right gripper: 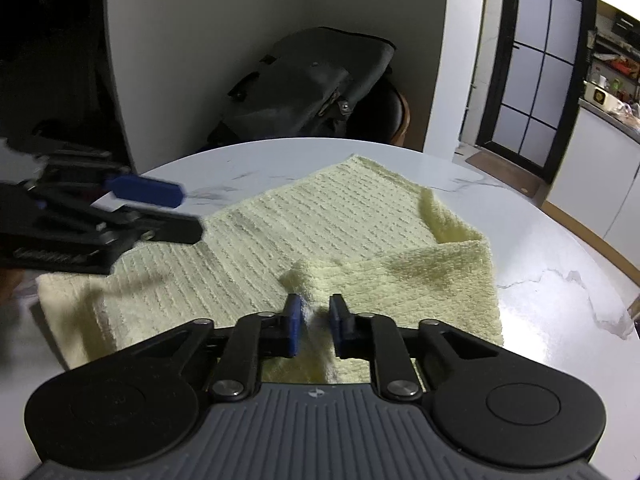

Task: Fold towel

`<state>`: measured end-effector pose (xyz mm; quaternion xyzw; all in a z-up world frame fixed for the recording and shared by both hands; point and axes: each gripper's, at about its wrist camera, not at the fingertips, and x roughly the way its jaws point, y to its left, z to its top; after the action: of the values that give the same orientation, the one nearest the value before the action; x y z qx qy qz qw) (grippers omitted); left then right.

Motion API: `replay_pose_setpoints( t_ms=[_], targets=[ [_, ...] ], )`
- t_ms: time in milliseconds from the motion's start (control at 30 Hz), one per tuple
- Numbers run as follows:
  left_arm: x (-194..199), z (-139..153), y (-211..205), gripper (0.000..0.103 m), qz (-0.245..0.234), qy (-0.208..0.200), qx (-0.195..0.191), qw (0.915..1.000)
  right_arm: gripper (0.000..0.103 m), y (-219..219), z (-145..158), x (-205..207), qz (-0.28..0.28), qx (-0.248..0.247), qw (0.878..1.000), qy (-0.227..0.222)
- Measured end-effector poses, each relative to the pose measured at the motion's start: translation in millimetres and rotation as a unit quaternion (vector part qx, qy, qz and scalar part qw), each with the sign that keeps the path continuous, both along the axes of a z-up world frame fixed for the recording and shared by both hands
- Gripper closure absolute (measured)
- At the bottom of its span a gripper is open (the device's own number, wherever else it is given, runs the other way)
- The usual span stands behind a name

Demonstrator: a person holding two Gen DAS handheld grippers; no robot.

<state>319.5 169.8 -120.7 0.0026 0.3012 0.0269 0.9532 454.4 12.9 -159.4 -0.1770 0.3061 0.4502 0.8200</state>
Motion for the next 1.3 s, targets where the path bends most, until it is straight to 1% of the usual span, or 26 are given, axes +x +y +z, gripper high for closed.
replay_pose_setpoints(
  t_ms=[200, 433, 633, 867, 967, 1067, 1300],
  targets=[
    [-18.0, -0.1, -13.9, 0.060, 0.008, 0.002, -0.005, 1.0000, 0.096, -5.5, 10.4, 3.5, -0.023, 0.016, 1.000, -0.001],
    [-32.3, 1.5, -20.8, 0.060, 0.009, -0.004, -0.007, 0.9999, 0.096, -11.6, 18.8, 10.2, -0.051, 0.029, 0.998, -0.010],
    [-39.9, 0.9, -32.6, 0.059, 0.001, 0.001, -0.004, 1.0000, 0.096, -28.6, 26.0, 23.2, -0.094, 0.040, 0.994, -0.023],
    [-44.7, -1.6, -44.2, 0.058, -0.007, 0.006, -0.004, 0.9999, 0.096, -51.8, 29.4, 45.0, -0.146, 0.040, 0.988, -0.037],
    [-45.1, -3.8, -48.4, 0.057, -0.007, 0.010, -0.004, 0.9999, 0.096, -58.4, 29.8, 50.2, -0.158, 0.038, 0.986, -0.042],
    [-45.3, -5.9, -48.8, 0.053, -0.009, 0.014, -0.005, 0.9999, 0.096, -66.6, 28.9, 56.4, -0.174, 0.037, 0.983, -0.046],
    [-49.8, -11.1, -49.9, 0.053, -0.008, 0.025, -0.003, 0.9997, 0.096, -76.2, 23.5, 65.1, -0.203, 0.029, 0.977, -0.058]
  ],
)
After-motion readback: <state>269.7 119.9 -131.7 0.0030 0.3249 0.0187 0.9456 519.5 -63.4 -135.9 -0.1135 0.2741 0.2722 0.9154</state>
